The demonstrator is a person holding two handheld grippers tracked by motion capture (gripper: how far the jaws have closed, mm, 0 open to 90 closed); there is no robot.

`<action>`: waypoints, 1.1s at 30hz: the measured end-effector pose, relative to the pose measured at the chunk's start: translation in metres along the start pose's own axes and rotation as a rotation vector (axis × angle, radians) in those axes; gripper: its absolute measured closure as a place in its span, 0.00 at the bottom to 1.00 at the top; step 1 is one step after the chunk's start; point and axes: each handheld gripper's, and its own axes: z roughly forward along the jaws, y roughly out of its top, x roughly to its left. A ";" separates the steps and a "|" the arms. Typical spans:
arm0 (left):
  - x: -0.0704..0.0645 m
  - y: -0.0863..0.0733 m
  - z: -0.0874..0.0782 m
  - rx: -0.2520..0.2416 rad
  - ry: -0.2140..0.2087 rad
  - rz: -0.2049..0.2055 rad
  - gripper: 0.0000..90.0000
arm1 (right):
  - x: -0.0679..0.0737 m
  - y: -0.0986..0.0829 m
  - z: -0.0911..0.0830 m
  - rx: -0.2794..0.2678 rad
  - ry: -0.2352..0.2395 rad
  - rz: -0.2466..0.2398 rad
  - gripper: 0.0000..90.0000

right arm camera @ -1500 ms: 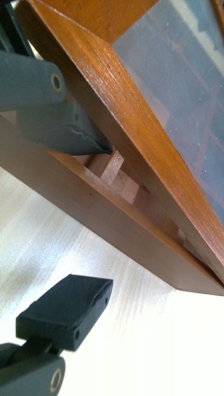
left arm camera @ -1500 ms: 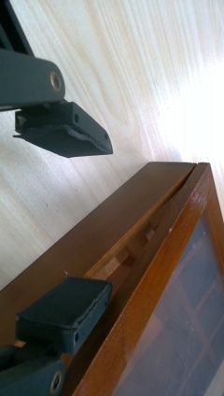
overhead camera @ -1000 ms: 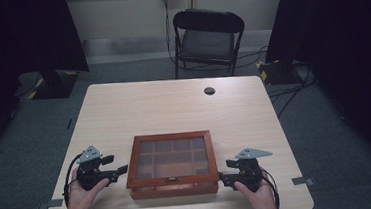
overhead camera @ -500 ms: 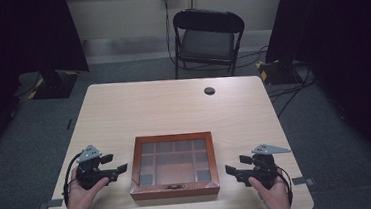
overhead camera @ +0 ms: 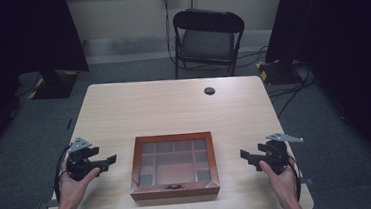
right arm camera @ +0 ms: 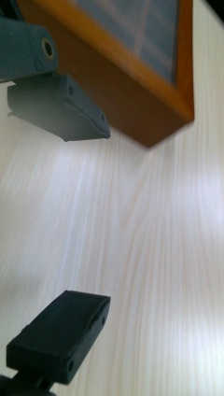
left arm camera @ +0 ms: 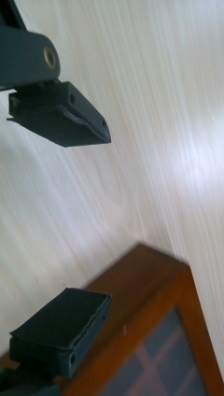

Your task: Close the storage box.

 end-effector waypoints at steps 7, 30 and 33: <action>0.024 -0.011 0.015 0.077 0.064 -0.039 0.23 | -0.029 -0.011 0.011 0.049 -0.107 0.035 0.17; 0.017 -0.038 0.030 0.062 0.160 0.006 0.15 | -0.023 -0.032 0.022 0.053 -0.304 -0.077 0.15; 0.017 -0.038 0.030 0.062 0.160 0.007 0.15 | -0.023 -0.032 0.022 0.053 -0.304 -0.077 0.15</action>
